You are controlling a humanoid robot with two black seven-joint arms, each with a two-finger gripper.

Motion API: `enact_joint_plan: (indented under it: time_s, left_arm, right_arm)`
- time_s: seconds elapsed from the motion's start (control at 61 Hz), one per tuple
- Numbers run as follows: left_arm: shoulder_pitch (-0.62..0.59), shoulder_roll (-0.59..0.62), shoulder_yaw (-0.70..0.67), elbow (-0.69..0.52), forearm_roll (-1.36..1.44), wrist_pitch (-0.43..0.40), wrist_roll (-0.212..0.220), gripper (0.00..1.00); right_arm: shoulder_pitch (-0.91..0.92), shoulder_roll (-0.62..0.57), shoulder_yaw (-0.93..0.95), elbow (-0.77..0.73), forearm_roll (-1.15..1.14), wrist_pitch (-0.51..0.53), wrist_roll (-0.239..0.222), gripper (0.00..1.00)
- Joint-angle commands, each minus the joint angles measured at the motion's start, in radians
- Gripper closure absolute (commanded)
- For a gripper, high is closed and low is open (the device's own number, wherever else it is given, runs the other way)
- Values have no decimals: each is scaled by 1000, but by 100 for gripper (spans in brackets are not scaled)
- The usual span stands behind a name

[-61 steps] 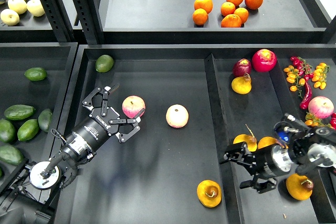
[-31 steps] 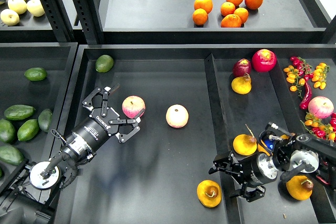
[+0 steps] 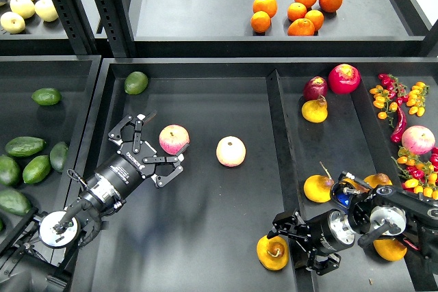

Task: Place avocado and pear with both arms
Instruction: 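Move the right gripper down toward the yellow pear nearest the robot, then close the right gripper on the yellow pear and lift it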

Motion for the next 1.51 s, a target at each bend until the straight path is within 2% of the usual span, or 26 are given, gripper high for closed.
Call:
enact_joint_plan:
  time_s: [0.0,0.754,0.983,0.999,1.491]
  left_arm:
    - [0,0,2,-1,1,0,0,1]
    - [0,0,8,-1,8,0,0,1]
    - [0,0,10,0,8,0,0,1]
    - [0,0,8,0,8,0,0,1]
    - [0,0,14,3,8,0,0,1]
  right_arm:
    - [-3,11,2,-4,0,0,0,3]
    - [-23,30,22,-19,5,0,0,31]
    - [-23,30,26,-56,14,0,0,55]
    - [-25,30,37,-61,14,0,0,60]
    - [-39,30,129,-59,17,0,0,93]
